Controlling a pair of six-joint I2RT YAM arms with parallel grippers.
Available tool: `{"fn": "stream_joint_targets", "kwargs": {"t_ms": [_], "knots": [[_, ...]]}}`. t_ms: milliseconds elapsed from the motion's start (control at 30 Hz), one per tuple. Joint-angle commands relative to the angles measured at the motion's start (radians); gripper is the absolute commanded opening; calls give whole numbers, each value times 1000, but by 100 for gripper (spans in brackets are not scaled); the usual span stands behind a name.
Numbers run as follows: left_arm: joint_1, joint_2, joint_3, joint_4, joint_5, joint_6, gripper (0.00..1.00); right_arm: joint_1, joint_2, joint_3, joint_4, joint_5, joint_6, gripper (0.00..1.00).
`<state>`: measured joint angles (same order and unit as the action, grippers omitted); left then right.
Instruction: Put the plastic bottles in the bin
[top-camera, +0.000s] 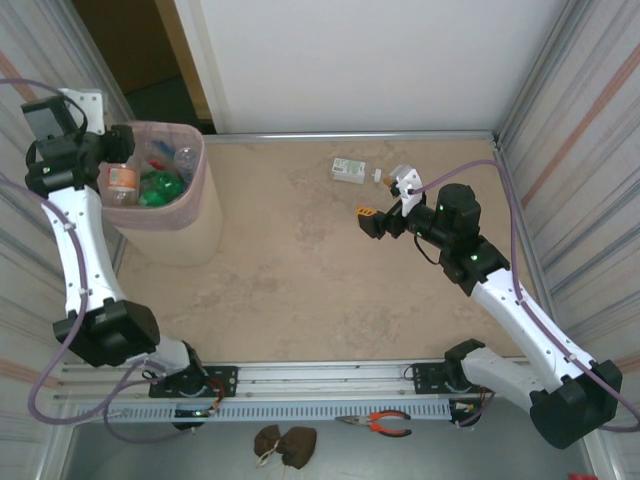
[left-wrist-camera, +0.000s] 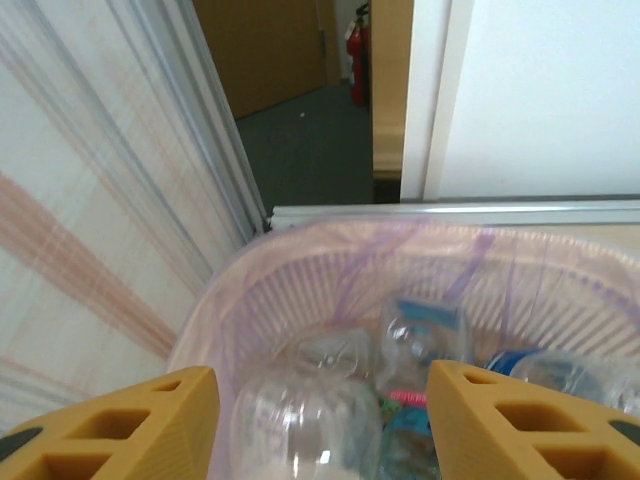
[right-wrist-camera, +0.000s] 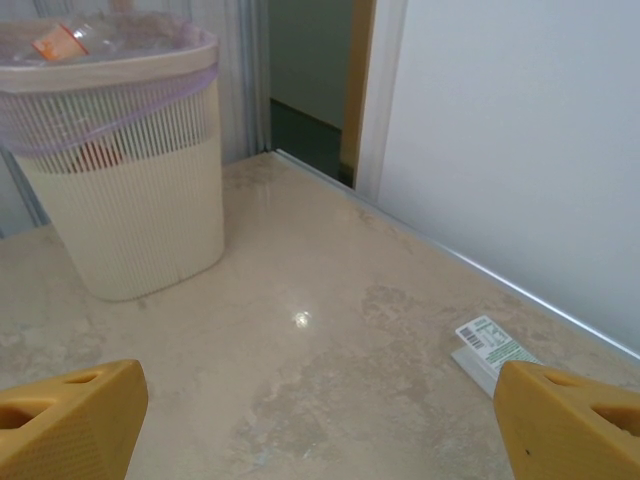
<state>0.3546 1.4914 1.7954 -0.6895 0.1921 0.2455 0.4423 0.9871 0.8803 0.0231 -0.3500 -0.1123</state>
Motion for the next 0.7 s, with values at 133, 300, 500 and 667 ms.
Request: {"fn": "stream_joint_targets", "kwargs": {"t_ms": [133,300,500,667], "knots": [[-74,235,220,-166,-104,33,55,-17,24,12,14,-30,11,88],[-75,310,281,-243,-172,44,50,-19,32,19,0,-30,3,87],[-72,277,239,-294,-221,34,44,-19,35,27,-6,-37,0,87],[-66,201,187,-309,-207,19,42,-19,31,30,-6,-46,6,86]]}}
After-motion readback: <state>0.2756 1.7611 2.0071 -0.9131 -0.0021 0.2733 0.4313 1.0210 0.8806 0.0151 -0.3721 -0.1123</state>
